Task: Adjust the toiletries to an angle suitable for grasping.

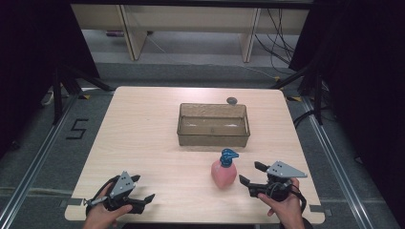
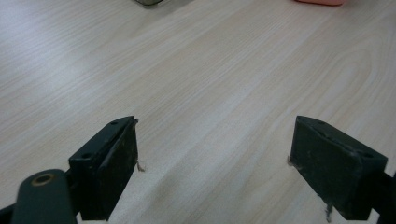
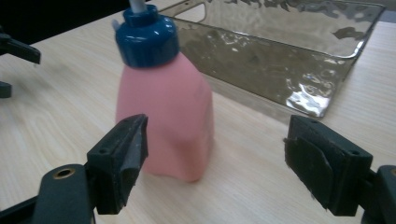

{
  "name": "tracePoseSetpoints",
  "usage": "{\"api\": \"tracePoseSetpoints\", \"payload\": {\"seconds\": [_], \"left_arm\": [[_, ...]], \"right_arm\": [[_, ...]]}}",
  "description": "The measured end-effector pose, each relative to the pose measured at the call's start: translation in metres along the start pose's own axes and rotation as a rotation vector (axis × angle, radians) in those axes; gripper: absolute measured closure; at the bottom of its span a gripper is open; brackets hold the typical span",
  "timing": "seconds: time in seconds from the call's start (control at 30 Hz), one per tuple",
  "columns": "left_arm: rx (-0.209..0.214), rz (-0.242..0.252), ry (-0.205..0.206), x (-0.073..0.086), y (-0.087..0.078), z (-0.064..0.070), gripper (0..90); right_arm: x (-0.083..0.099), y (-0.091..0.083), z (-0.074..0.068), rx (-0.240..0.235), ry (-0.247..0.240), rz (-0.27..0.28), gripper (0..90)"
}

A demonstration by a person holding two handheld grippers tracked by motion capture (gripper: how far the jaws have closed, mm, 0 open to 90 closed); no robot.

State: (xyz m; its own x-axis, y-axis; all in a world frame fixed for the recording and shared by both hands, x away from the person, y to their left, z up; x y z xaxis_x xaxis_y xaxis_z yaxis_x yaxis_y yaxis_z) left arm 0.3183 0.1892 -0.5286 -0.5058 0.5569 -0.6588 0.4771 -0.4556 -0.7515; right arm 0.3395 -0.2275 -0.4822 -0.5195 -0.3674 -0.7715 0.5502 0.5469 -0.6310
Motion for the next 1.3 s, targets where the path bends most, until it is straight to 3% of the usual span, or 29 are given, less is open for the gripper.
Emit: {"api": "tracePoseSetpoints", "payload": {"seconds": [0.13,0.17,0.2,0.3,0.37,0.43,0.47,0.57,0.6,0.7,0.73,0.77,0.8,0.9,0.97,1.03,1.13,1.17,1.23,1.3], "left_arm": [[-0.004,-0.008,0.007,0.0,0.0,0.0,14.8],[-0.001,-0.002,0.004,0.0,0.0,0.0,14.8],[0.004,0.003,-0.005,0.0,0.0,0.001,14.8],[-0.001,-0.007,0.007,0.0,0.0,0.0,14.8],[0.001,0.002,0.0,0.0,0.001,0.0,14.8],[-0.001,-0.005,0.009,0.0,0.0,0.0,14.8],[-0.001,-0.008,0.007,0.0,0.0,0.0,14.8],[0.008,-0.002,-0.001,0.0,0.001,0.001,14.8],[-0.007,-0.019,0.032,0.001,0.0,-0.002,14.8],[-0.012,-0.023,0.038,0.001,0.0,-0.003,14.8],[-0.004,-0.02,0.038,0.001,0.0,-0.002,14.8],[-0.008,-0.029,0.041,0.001,0.0,-0.002,14.8],[-0.02,-0.016,0.032,0.001,0.001,-0.002,14.8],[-0.02,-0.017,0.036,0.001,0.001,-0.002,14.8],[-0.01,-0.006,0.017,0.0,0.002,-0.001,14.8],[-0.013,-0.02,0.038,0.001,0.001,-0.003,14.8],[0.001,-0.023,0.025,0.001,0.0,-0.001,14.8],[0.006,-0.008,0.009,0.0,0.001,0.0,14.8],[-0.001,-0.017,0.029,0.001,0.0,-0.001,14.8],[0.003,-0.008,0.014,0.0,0.001,0.0,14.8]], "right_arm": [[-0.001,0.0,-0.002,-0.001,-0.015,-0.002,22.4],[-0.001,0.0,-0.007,-0.024,0.029,-0.005,22.4],[-0.003,0.001,-0.005,-0.015,-0.006,0.014,22.5],[-0.004,0.0,-0.01,-0.041,0.01,0.002,22.6],[-0.006,0.0,-0.01,-0.031,-0.022,0.017,23.0],[-0.006,0.001,-0.015,-0.056,0.009,0.013,23.3],[-0.007,0.0,-0.014,-0.044,-0.024,0.013,23.4],[-0.009,0.0,-0.018,-0.052,-0.021,0.02,23.9],[-0.009,0.0,-0.018,-0.048,-0.021,0.022,24.0],[-0.012,0.0,-0.024,-0.068,-0.016,0.022,25.5],[-0.013,0.001,-0.022,-0.046,-0.054,0.028,26.2],[-0.014,0.002,-0.025,-0.061,-0.052,0.037,26.4],[-0.013,0.001,-0.028,-0.067,-0.028,0.017,26.4],[-0.017,0.001,-0.029,-0.06,-0.062,0.044,27.2],[-0.018,0.001,-0.031,-0.067,-0.053,0.035,27.5],[-0.02,0.002,-0.033,-0.074,-0.048,0.049,27.4],[-0.023,0.004,-0.033,-0.057,-0.084,0.052,27.6],[-0.023,0.004,-0.033,-0.059,-0.084,0.049,27.6],[-0.024,0.005,-0.034,-0.062,-0.081,0.034,27.6],[-0.025,0.006,-0.035,-0.064,-0.079,0.037,27.6]]}}
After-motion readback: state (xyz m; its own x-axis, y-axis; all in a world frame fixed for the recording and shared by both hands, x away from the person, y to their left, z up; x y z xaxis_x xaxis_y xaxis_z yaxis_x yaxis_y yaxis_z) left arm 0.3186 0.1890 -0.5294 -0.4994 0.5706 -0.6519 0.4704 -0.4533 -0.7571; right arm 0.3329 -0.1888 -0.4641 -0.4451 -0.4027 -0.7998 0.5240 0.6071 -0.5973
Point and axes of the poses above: each handheld gripper's, and its own axes: y roughly forward along the jaws, x roughly out of its underside, z roughly to its right, the point moved 4 cm from there along y, roughly forward along the jaws, and after that the axes turned 13 degrees about -z, right-handed, at the moved point
